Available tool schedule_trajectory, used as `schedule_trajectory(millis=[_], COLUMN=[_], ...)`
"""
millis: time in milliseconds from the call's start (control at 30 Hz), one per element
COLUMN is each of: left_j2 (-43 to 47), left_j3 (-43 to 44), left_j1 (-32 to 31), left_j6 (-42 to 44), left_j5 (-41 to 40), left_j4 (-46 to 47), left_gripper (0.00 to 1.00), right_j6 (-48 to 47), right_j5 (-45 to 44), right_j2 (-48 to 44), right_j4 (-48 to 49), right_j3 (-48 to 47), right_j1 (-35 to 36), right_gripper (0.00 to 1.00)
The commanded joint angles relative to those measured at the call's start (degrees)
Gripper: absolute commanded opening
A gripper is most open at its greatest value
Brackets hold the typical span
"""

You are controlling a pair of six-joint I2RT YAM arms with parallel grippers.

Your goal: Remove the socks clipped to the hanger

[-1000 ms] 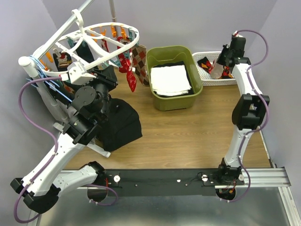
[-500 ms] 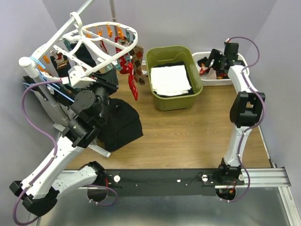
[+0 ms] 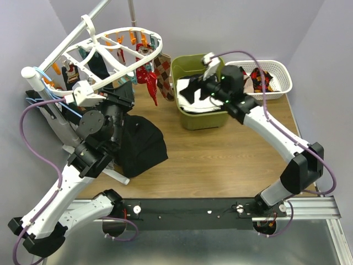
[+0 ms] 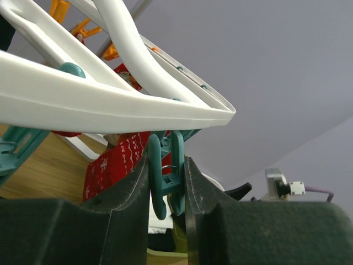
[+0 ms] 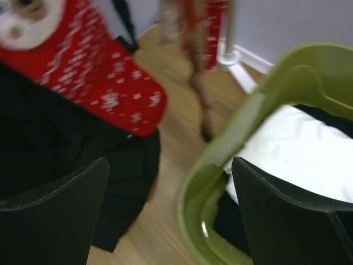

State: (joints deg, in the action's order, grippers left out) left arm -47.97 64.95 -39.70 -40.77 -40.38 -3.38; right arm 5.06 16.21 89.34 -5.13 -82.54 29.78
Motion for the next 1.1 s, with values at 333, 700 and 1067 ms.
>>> schedule_trajectory(millis=[333,700,1067], left_j2=[1.47,1.38,1.47], left_j3=[-0.52,-0.26,-0.88], left_j1=[-0.02,-0.11,-0.02], left_j6=[-2.20,-2.29,-2.03], left_j5=[0.92,0.48,-0.75], left_j4=[-0.84,-1.37,-2.16], left_gripper=[0.00,0.00,0.00], right_j6=[-5.32,-2.51,-1.89], right_j5=[-12.33,-14.45,-15.94], right_j2=[10.67,13.23,5.59], right_j4=[21.29,31.31,27.81], right_j3=[1.51,3.44,8.63], right_j1=[18.91,20.05,20.40], right_gripper=[1.00,0.14,0.01])
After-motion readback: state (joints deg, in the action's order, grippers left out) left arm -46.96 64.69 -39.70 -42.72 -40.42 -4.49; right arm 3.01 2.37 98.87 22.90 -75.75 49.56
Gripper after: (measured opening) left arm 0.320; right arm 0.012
